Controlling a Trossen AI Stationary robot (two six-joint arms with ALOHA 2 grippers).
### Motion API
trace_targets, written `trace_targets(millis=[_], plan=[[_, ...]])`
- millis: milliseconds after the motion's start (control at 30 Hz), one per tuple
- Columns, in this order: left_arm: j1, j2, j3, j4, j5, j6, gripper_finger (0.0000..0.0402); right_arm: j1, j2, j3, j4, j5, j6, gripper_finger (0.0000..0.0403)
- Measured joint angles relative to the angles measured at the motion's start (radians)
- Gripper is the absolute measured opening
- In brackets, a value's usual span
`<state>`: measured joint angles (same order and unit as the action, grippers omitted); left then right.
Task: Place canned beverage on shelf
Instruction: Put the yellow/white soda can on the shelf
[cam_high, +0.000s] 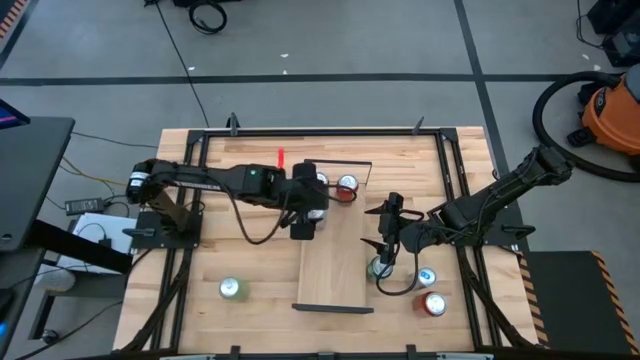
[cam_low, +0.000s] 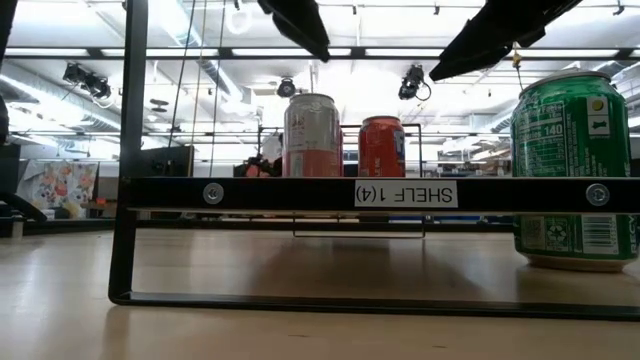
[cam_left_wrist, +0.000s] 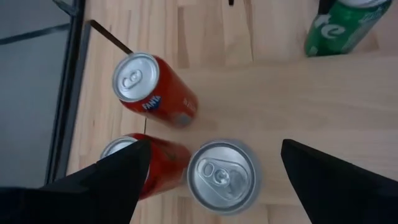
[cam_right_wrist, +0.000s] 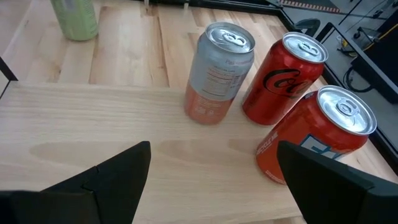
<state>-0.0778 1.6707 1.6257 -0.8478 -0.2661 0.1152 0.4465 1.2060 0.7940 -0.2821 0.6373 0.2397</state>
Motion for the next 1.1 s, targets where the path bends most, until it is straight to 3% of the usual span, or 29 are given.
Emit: trace_targets(millis=[333,633,800,1100], plan=[[-0.021,-0.033,0.000,-0.033,0.020,-0.090,0.0370,0.000,0.000,0.000,0.020,0.000,-0.008,0.0360],[-0.031,0.028,-0.001,-0.145,-0.007,-0.387,0.0370,0.000,0.000,0.000,0.019,-0.002,-0.012,0.0360],[-0.031,0.082,-0.001,-0.140,-0.104,-0.412,0.0370,-0.006,0.000,0.000,0.020,-0.002,-0.024,0.0360],[-0.025,0.099,-0.001,-0.162,-0.106,-0.440,0.0370,-0.001,0.000,0.000,0.021,-0.002,-0.015,0.0360]])
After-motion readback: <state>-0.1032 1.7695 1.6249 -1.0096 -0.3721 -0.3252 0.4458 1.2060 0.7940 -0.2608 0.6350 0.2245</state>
